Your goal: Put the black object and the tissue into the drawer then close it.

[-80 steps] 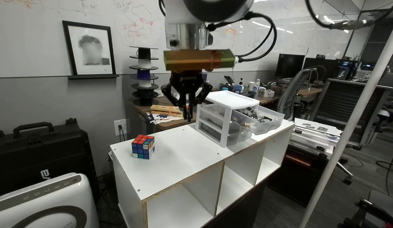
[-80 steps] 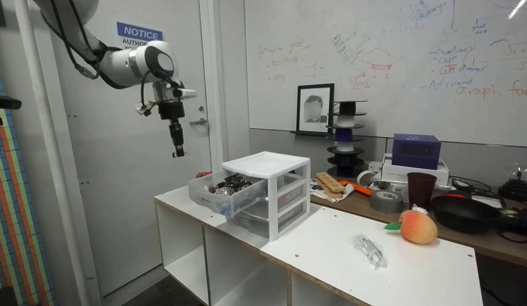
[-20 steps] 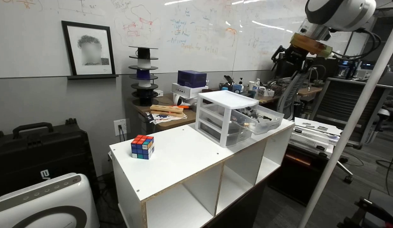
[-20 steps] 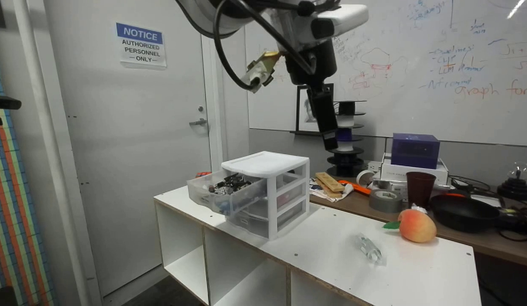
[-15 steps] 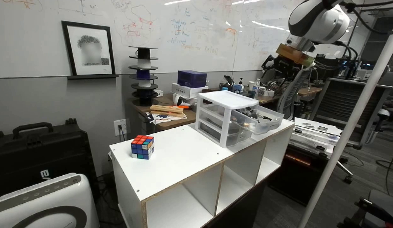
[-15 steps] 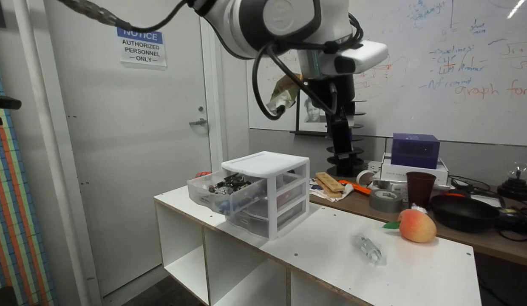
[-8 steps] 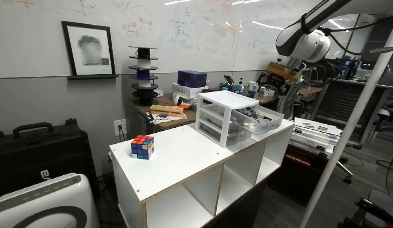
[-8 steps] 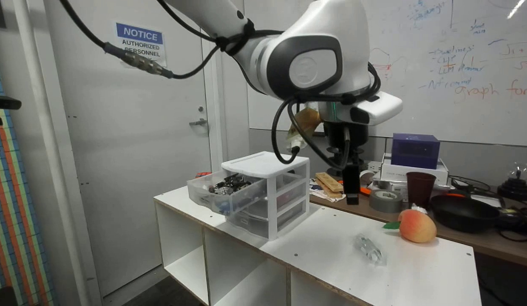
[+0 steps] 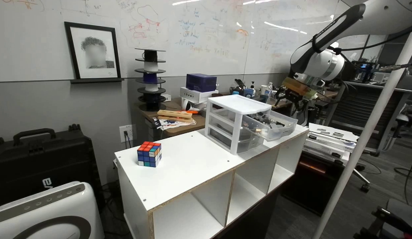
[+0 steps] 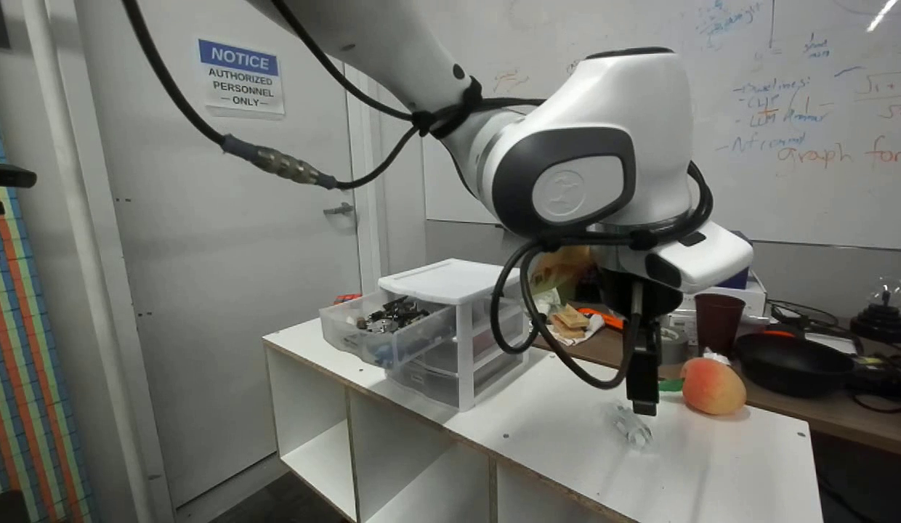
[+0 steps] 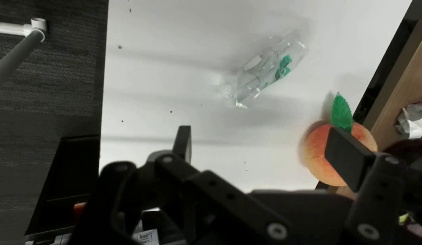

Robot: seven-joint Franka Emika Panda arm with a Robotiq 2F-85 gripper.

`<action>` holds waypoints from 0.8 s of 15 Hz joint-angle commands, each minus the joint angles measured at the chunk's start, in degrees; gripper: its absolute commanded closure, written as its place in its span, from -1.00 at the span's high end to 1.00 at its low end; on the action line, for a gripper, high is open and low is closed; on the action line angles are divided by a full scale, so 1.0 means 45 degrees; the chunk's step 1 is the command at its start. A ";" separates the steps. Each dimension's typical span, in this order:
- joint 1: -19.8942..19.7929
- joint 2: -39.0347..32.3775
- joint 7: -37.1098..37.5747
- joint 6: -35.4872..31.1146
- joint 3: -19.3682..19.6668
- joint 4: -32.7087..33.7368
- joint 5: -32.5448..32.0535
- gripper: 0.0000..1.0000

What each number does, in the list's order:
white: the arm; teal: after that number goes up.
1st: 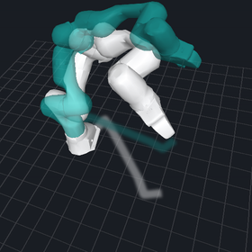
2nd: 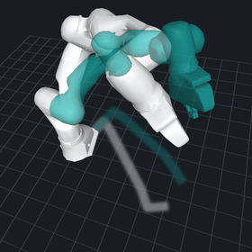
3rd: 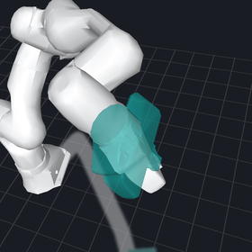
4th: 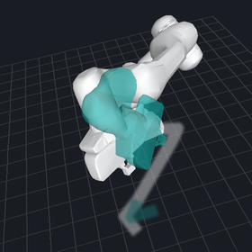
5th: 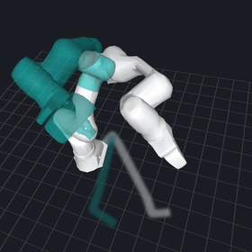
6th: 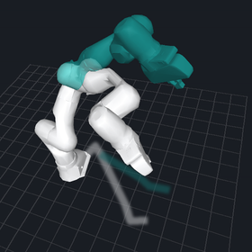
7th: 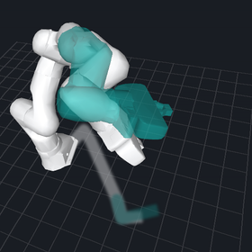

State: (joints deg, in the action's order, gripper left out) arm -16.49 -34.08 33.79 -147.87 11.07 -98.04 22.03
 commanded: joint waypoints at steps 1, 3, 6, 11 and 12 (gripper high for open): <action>-0.0423 -0.0999 -0.0331 -0.0343 -0.0219 0.1249 0.0617 1.00; -0.0556 -0.1424 -0.0419 -0.0293 -0.0323 0.1703 0.0724 1.00; -0.0571 -0.2054 -0.0572 -0.0117 -0.0479 0.2387 0.0667 1.00; -0.0440 -0.2855 -0.0830 0.0399 -0.0896 0.3372 0.0549 1.00; -0.0381 -0.2937 -0.0830 0.0488 -0.0914 0.3461 0.0494 1.00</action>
State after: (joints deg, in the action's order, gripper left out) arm -18.36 -44.88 31.63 -147.65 7.51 -86.81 23.73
